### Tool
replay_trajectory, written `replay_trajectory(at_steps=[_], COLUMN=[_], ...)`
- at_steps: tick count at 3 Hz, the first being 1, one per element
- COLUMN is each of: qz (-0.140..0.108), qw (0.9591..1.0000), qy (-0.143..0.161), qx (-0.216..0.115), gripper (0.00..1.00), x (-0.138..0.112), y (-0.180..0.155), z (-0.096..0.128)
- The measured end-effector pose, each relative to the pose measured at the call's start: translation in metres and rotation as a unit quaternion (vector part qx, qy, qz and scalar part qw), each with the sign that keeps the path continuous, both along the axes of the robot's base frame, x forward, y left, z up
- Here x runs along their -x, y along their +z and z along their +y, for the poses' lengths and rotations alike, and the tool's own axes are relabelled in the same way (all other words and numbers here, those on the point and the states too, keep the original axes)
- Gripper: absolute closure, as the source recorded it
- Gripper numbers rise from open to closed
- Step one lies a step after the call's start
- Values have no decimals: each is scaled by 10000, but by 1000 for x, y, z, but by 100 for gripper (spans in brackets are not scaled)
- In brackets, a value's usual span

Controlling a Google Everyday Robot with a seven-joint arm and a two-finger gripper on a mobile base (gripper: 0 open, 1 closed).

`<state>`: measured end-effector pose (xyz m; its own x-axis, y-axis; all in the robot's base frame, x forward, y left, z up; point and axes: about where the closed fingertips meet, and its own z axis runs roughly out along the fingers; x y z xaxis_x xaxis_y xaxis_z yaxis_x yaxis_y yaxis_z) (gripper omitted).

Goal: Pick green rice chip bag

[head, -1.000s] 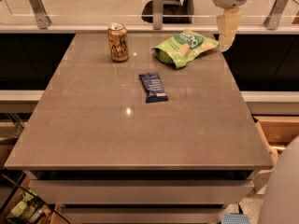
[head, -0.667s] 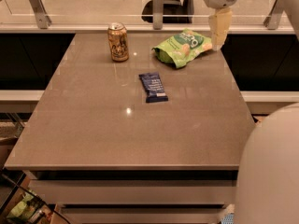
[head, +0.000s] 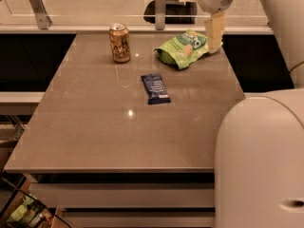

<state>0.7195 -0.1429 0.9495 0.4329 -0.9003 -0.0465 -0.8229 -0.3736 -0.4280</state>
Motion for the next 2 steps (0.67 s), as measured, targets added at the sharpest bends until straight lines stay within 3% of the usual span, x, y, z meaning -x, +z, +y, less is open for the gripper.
replay_trajectory(at_steps=[2], qz=[250], qw=[9993], qy=[228], qx=[-173], gripper=[0], x=[-16], y=[-30], z=[16])
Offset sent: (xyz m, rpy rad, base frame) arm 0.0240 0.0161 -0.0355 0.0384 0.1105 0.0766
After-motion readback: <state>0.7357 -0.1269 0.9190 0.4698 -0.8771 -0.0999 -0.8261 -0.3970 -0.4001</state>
